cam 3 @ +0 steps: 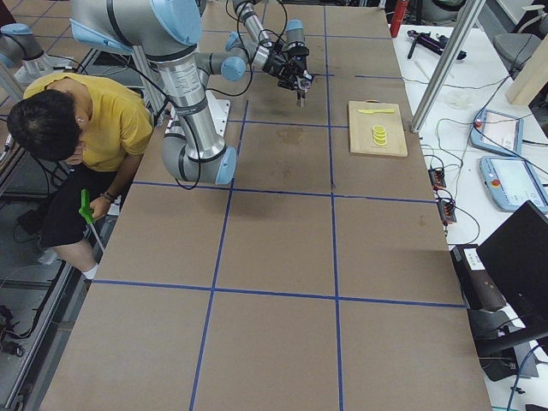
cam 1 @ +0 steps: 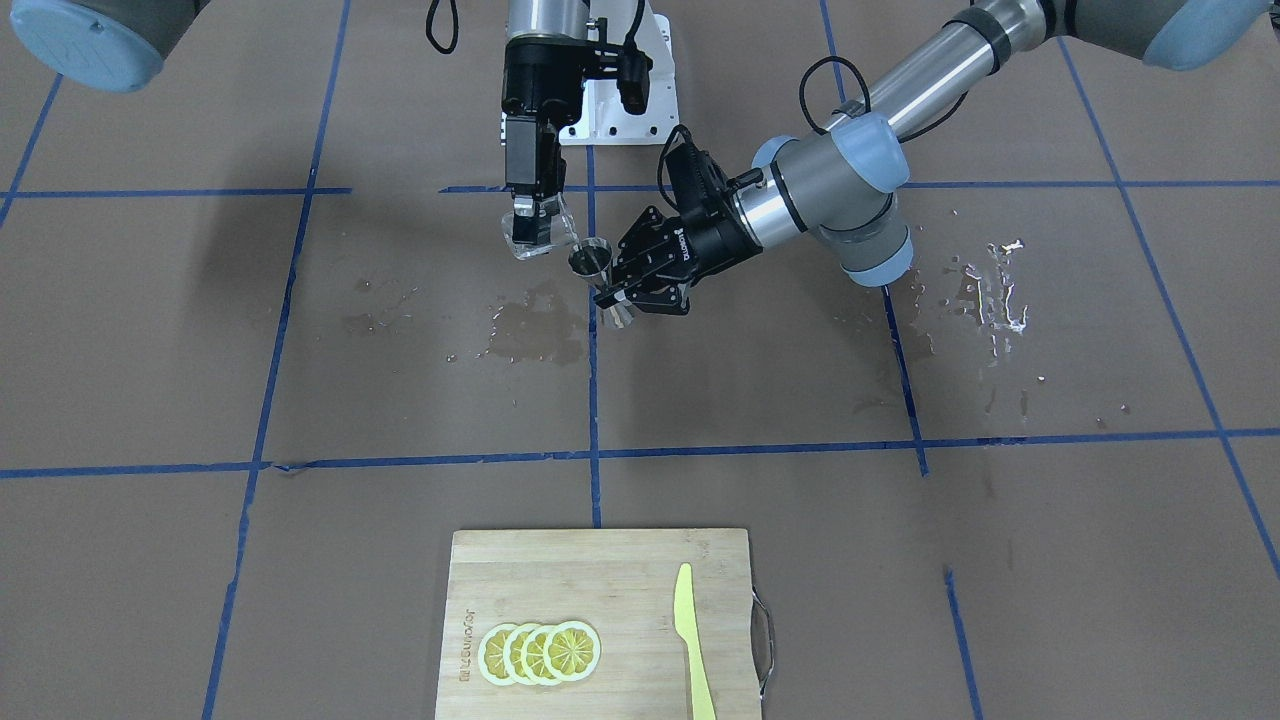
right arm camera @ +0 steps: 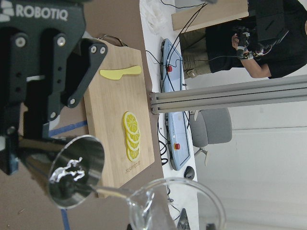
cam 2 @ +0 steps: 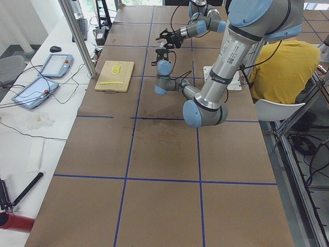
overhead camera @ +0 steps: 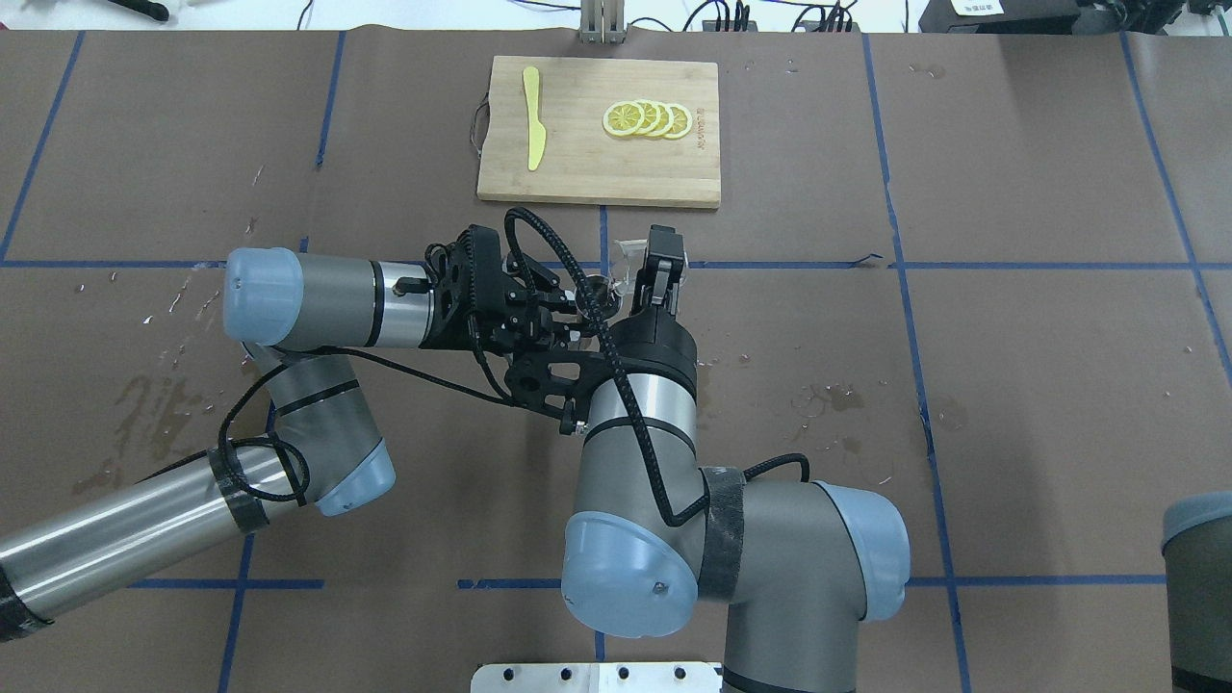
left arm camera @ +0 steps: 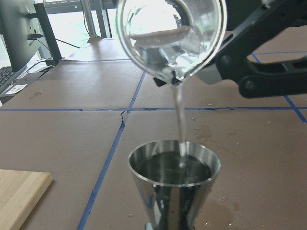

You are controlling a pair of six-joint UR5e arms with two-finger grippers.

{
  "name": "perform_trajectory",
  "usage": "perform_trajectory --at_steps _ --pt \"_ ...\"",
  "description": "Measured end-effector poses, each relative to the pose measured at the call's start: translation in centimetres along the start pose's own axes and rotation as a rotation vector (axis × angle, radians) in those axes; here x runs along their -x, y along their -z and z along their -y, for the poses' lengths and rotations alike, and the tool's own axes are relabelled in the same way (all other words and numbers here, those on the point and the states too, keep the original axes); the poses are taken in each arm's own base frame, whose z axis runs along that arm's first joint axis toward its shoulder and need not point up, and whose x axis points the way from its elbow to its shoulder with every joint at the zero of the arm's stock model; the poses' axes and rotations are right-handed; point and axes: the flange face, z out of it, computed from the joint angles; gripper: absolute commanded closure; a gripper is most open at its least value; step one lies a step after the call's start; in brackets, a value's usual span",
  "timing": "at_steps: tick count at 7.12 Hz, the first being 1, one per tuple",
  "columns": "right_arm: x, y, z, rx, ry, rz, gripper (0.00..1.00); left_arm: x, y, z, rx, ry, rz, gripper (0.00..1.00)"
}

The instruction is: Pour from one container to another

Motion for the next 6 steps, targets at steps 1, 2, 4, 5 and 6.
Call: perform_trajectory --at_steps 1,2,4,5,6 --pt "0.0 0.0 0.0 0.0 0.003 0.0 1.0 0.0 0.0 0.0 0.0 0.0 0.0 1.0" --pt "-0.3 0.1 0.0 -0.004 -0.006 0.001 1.0 0.0 0.0 0.0 0.0 0.0 0.0 1.0" --pt "-1.6 0.6 -0.2 -0.027 -0.107 0.009 1.0 0.0 0.0 0.0 -0.001 0.0 0.0 1.0" --pt "-2.1 0.6 -0.3 -0.043 -0.205 0.028 1.0 0.0 0.0 0.0 0.0 0.0 0.0 1.0" --pt "-2.6 0.5 -0.4 -0.056 -0.296 0.043 1.0 0.0 0.0 0.0 0.0 0.0 0.0 1.0"
